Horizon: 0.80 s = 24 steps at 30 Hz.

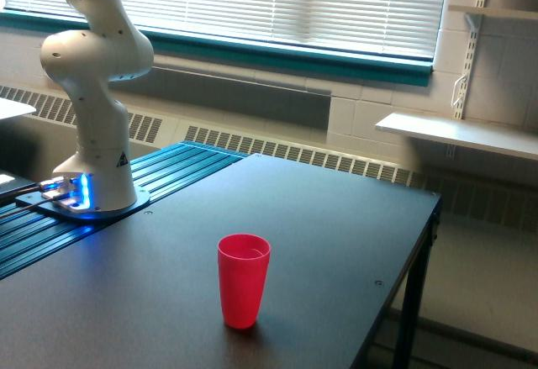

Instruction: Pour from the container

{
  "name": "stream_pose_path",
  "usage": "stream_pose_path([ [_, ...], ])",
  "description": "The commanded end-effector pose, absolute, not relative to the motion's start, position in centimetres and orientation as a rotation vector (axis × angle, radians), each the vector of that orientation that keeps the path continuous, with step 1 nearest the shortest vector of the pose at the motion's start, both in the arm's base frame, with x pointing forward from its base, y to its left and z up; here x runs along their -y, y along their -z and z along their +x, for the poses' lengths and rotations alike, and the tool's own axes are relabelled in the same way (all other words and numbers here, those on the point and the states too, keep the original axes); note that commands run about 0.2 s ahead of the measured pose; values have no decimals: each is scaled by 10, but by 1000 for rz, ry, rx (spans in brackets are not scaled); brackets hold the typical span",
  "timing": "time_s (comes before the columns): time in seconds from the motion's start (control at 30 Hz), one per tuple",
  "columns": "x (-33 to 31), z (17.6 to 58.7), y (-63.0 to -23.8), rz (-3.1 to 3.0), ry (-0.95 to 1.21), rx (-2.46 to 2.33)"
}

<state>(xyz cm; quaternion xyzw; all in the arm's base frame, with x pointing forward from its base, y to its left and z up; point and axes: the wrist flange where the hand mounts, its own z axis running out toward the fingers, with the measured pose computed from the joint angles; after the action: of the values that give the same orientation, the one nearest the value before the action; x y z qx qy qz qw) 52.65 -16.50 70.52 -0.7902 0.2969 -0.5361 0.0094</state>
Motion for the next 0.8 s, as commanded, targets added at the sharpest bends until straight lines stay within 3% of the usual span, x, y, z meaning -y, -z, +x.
stream_pose_path([
  [0.03,168,517,-723,-2335,1660,-1060],
  [0.4,171,512,-717,-2210,1569,-1197],
  [0.8,174,507,-674,-2281,1402,-1343],
])
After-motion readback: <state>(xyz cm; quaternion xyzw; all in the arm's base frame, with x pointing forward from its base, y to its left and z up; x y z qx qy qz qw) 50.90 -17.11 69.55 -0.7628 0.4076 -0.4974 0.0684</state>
